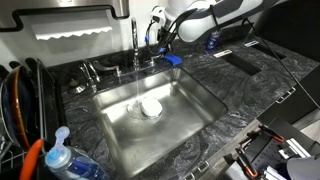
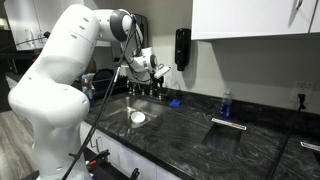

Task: Put the bowl in the sink over the drain, open and close the faucet, then move the bowl further to the left

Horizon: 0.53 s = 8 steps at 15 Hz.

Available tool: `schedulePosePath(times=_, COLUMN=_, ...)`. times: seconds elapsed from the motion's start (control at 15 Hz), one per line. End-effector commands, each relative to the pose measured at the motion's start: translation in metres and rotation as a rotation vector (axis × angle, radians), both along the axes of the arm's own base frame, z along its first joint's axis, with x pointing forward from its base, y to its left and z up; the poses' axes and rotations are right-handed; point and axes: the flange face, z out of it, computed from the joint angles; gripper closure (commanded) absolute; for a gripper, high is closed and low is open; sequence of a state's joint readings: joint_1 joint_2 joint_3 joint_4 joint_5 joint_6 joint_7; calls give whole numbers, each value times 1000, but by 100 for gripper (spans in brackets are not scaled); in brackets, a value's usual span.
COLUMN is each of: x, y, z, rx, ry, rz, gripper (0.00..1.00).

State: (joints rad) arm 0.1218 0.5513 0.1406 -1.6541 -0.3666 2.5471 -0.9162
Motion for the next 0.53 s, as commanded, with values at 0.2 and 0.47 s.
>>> schedulePosePath(times=0.2, x=-7, y=-6, z=3, rx=-15, ry=11, rz=-2, gripper=1)
schedulePosePath(times=0.47, x=-7, y=-7, z=3, rx=-14, ry=12, rz=2, gripper=0)
